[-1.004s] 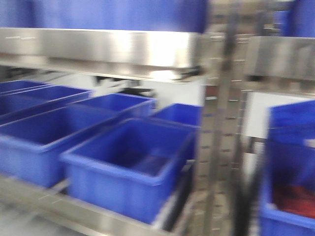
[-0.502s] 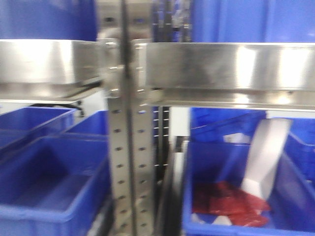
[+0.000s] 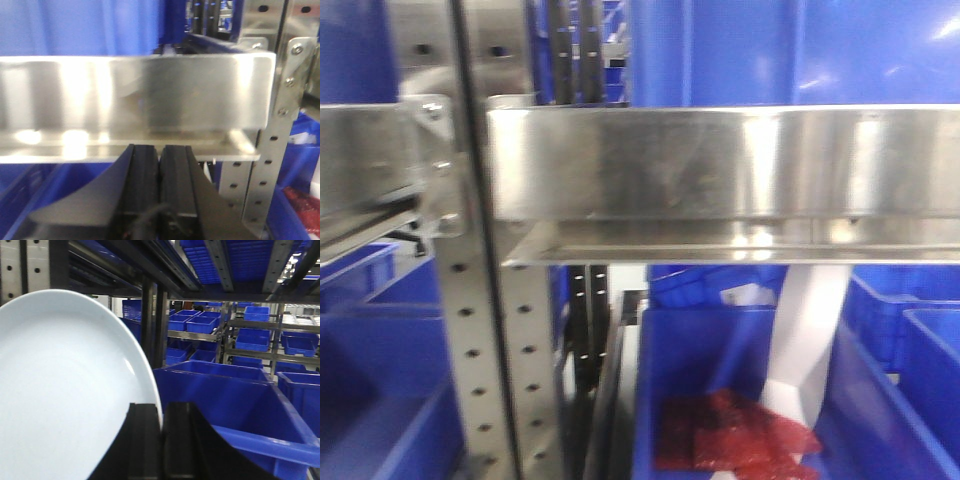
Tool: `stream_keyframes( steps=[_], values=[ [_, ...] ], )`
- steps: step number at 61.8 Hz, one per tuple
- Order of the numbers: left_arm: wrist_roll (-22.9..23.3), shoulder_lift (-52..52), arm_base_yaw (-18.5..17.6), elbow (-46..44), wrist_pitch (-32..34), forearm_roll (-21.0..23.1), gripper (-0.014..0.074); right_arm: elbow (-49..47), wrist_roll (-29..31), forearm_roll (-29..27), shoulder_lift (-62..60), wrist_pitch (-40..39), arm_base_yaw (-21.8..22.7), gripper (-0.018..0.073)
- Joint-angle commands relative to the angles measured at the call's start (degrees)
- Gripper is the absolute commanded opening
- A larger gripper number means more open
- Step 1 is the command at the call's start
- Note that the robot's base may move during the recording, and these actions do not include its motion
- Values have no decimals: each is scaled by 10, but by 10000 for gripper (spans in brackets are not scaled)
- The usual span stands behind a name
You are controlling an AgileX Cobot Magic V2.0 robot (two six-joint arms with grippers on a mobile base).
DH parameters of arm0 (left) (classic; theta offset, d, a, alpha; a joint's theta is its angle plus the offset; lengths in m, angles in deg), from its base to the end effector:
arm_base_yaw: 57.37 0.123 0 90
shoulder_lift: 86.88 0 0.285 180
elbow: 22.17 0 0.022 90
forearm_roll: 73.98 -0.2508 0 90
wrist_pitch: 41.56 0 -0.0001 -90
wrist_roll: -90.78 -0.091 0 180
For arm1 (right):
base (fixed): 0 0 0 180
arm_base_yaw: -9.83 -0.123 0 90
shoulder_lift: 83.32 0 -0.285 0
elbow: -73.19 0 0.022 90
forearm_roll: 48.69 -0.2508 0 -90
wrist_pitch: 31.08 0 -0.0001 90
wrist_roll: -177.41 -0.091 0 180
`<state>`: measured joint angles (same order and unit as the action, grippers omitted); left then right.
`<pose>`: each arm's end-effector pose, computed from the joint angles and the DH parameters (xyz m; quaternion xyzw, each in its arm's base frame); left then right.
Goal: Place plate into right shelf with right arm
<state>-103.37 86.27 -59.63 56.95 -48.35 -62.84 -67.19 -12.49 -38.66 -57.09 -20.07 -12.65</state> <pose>0.0564 -0.0043 0.1923 0.0416 0.7220 -0.0033 0.6907 0.0499 0.0173 0.3925 -0.1079 0.6110 0.1431 0.7711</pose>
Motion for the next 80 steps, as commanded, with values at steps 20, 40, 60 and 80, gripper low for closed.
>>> stream_keyframes(
  steps=[20,40,60,80],
  values=[
    [2,6,-3,4,48,3,-47,-17,3,8,6,-54,2,37],
    [2,6,-3,4,48,3,-47,-17,3,8,6,-54,2,37],
    [2,6,-3,4,48,3,-47,-36,2,3,11,-47,2,28],
    [2,6,-3,4,48,3,-47,-297,2,3,188,115,2,29]
  ],
)
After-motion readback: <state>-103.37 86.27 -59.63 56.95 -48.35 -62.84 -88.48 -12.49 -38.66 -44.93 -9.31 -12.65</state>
